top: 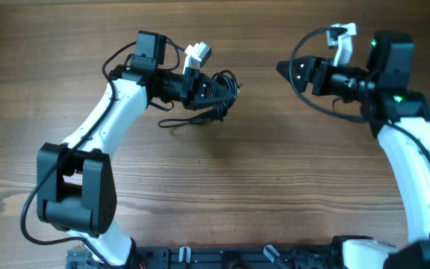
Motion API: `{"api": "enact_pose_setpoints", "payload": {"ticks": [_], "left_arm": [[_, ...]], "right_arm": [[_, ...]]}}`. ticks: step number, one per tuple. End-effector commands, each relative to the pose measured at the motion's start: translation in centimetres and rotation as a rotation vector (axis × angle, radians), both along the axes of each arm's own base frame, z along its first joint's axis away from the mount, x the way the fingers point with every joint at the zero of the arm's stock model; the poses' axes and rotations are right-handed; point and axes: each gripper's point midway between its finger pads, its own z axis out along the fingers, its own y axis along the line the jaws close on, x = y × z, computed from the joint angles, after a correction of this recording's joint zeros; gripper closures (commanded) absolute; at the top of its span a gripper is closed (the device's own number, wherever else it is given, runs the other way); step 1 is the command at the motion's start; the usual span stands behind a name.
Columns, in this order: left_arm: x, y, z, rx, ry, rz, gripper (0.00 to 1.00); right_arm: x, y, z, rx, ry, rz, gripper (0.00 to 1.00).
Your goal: Untangle cables
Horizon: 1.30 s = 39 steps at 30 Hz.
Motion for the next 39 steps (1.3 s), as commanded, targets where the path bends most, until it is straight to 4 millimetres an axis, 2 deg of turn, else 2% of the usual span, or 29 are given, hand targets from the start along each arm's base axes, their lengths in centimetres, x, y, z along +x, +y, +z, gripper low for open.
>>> {"api": "enact_pose_setpoints", "payload": {"ticks": [1, 5, 7, 17, 29, 33, 36, 39], "left_arm": [[-0.3, 0.2, 1.4, -0.045, -0.018, -0.02, 0.96], [0.4, 0.1, 0.4, 0.014, -0.033, 0.017, 0.96], [0.5, 0.1, 0.2, 0.025, -0.036, 0.024, 0.96], [0.9, 0.0, -0.4, 0.069, -0.011, 0.05, 0.96], [1.1, 0.0, -0.8, 0.091, 0.003, 0.064, 0.96], [1.1, 0.0, -0.8, 0.091, 0.003, 0.064, 0.96], [1.1, 0.0, -0.8, 0.091, 0.002, 0.064, 0.96], [1.1, 0.0, -0.8, 0.091, 0.002, 0.064, 0.96]], "right_arm": [[-0.5, 2.3, 0.3, 0.132, 0.048, 0.141, 0.33], [-0.5, 4.0, -0.6, 0.132, 0.062, 0.186, 0.49], [-0.7, 4.9, -0.6, 0.13, 0.052, 0.21, 0.52], [-1.3, 7.7, 0.1, 0.148, 0.032, 0.267, 0.55], [-1.3, 10.6, -2.5, 0.081, 0.069, 0.27, 0.57], [-0.9, 10.9, -3.5, 0.065, 0.097, 0.248, 0.67], [-0.7, 11.2, -3.9, 0.065, 0.101, 0.248, 0.79], [-0.5, 11.3, -3.7, 0.07, 0.09, 0.245, 0.83]]}}
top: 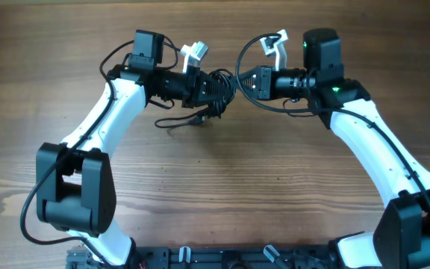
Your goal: Untangle cables
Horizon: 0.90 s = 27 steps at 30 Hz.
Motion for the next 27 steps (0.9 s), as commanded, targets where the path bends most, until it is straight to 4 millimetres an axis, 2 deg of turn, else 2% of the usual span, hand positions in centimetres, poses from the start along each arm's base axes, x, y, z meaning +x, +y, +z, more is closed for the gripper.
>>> {"api": "enact_pose_setpoints", "payload": {"ticks": [1, 9, 12, 14, 18, 20, 23, 27], "left_arm": [[-0.6, -0.2, 1.5, -0.047, -0.015, -0.03, 0.96], [-0.4, -0.2, 1.2, -0.032, -0.019, -0.021, 0.96], [-0.4, -0.2, 1.2, -0.032, -0.019, -0.021, 0.96], [-0.4, -0.2, 1.2, -0.032, -0.019, -0.021, 0.96], [-0.5, -0.2, 1.2, -0.033, -0.018, -0.022, 0.96], [-0.6, -0.2, 1.4, -0.046, -0.016, -0.03, 0.96], [-0.8, -0.2, 1.9, -0.073, -0.016, -0.045, 0.96], [-1.0, -0.1, 3.0, -0.129, -0.043, -0.076, 0.96]], "right_arm": [[0.9, 0.4, -0.1, -0.004, -0.001, -0.019, 0.83], [0.7, 1.4, -0.5, -0.032, -0.008, -0.022, 0.84], [0.8, 1.8, -0.9, -0.059, -0.011, -0.043, 0.94], [1.4, 1.2, -1.5, -0.089, 0.015, -0.1, 0.96], [3.4, -2.3, -3.9, -0.204, 0.091, -0.299, 0.96], [4.1, -5.2, -5.5, -0.283, 0.149, -0.42, 0.96], [4.5, -8.8, -7.1, -0.365, 0.205, -0.527, 0.96], [4.6, -12.1, -7.9, -0.397, 0.253, -0.592, 0.96]]}}
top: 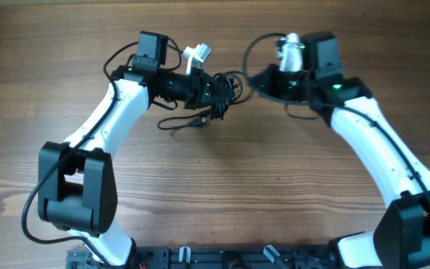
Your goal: Untangle cables
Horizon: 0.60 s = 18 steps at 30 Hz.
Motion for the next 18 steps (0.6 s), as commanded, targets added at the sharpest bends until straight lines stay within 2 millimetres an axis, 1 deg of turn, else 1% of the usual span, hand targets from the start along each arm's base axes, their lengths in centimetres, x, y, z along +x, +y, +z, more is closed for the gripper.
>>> {"api": "enact_pose_setpoints", "payload": {"ticks": [1, 4, 5, 8, 11, 13, 15, 18], "left_arm": [[-1.0, 0.4, 3.5, -0.151, -0.047, -0.08, 0.96], [-0.9, 0.7, 4.4, -0.183, -0.025, -0.095, 0.96], [-0.8, 0.7, 4.5, -0.183, -0.017, -0.094, 0.96], [-0.4, 0.8, 4.8, -0.18, 0.002, -0.089, 0.96], [-0.1, 0.7, 5.1, -0.185, -0.03, -0.092, 0.96], [-0.1, 0.8, 5.1, -0.186, -0.034, -0.09, 0.96], [-0.1, 0.8, 5.1, -0.186, -0.035, -0.09, 0.96], [-0.1, 0.8, 5.1, -0.186, -0.035, -0.09, 0.96]], "right_arm": [[2.0, -7.1, -3.0, -0.153, 0.048, -0.223, 0.96], [2.1, -8.9, -3.2, -0.156, 0.066, -0.263, 0.96], [2.2, -9.2, -3.2, -0.152, 0.066, -0.264, 0.96], [2.3, -8.6, -2.5, -0.111, 0.035, -0.2, 0.96], [2.3, -8.4, -2.4, -0.102, 0.029, -0.191, 0.96], [2.6, -8.6, -2.2, -0.107, 0.007, -0.187, 0.96], [3.4, -9.4, -1.7, -0.1, -0.028, -0.203, 0.96], [3.7, -9.9, -1.3, -0.082, -0.041, -0.213, 0.96]]}}
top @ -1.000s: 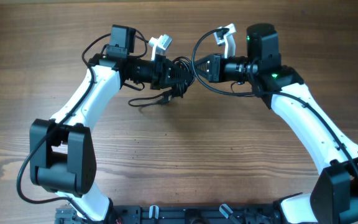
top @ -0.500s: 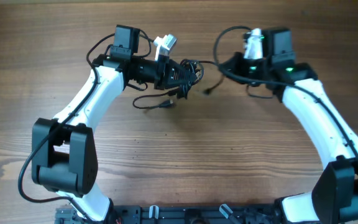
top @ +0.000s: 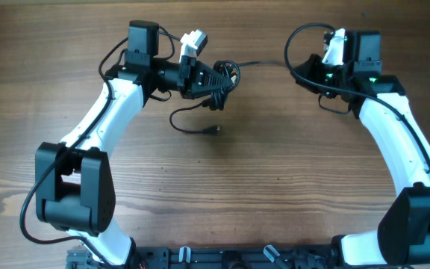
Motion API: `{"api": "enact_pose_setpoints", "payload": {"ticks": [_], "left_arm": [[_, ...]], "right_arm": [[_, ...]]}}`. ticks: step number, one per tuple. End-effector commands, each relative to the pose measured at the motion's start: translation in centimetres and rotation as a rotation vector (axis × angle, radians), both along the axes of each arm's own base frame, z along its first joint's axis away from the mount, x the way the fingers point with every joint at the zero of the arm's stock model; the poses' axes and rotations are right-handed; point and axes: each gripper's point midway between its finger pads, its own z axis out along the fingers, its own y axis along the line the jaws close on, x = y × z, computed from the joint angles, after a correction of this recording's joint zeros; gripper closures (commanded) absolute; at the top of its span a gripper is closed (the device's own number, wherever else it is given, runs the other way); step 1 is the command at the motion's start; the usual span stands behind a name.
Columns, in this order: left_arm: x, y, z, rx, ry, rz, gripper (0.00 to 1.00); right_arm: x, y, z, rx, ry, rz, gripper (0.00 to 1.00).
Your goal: Untangle cables
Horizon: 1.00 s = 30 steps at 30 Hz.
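A tangled bundle of black cables [top: 221, 76] hangs in my left gripper [top: 209, 76], which is shut on it at the upper middle of the table. One thin black strand [top: 263, 63] runs taut from the bundle rightward to my right gripper [top: 298, 69], which looks shut on its end. Another loose cable tail [top: 192, 123] drops from the bundle and curls on the wood, ending in a small plug [top: 216, 131].
The brown wooden table [top: 222, 202] stretches toward the front. The arms' own black cables loop beside each wrist, the right one [top: 297, 41] arching above the gripper. A black rail [top: 237, 258] with clips runs along the front edge.
My right gripper was at the bundle's right side; it now sits farther right, with a strand stretched between it and the bundle. The left gripper is slightly higher, and the tail on the table has shifted.
First my left gripper held the bundle while the right gripper stood well off to the right. Then the right gripper was up against the bundle, and then turned there. Now it stands apart again with one strand drawn out, the left still holding the bundle.
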Motion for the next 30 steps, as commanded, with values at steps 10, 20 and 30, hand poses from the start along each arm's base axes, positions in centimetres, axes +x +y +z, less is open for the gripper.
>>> {"api": "enact_pose_setpoints", "payload": {"ticks": [10, 20, 30], "left_arm": [[0.7, -0.1, 3.5, -0.046, -0.087, -0.032, 0.96], [1.5, -0.2, 3.4, -0.078, -0.391, 0.004, 0.96], [1.6, -1.9, 0.9, 0.023, -0.271, 0.056, 0.96]], "right_arm": [[-1.3, 2.8, -0.2, 0.043, -0.014, 0.167, 0.75], [-2.4, 7.6, 6.3, 0.266, -0.291, 0.498, 0.5], [-3.8, 9.7, 8.4, 0.341, -0.375, 0.634, 0.53]]}}
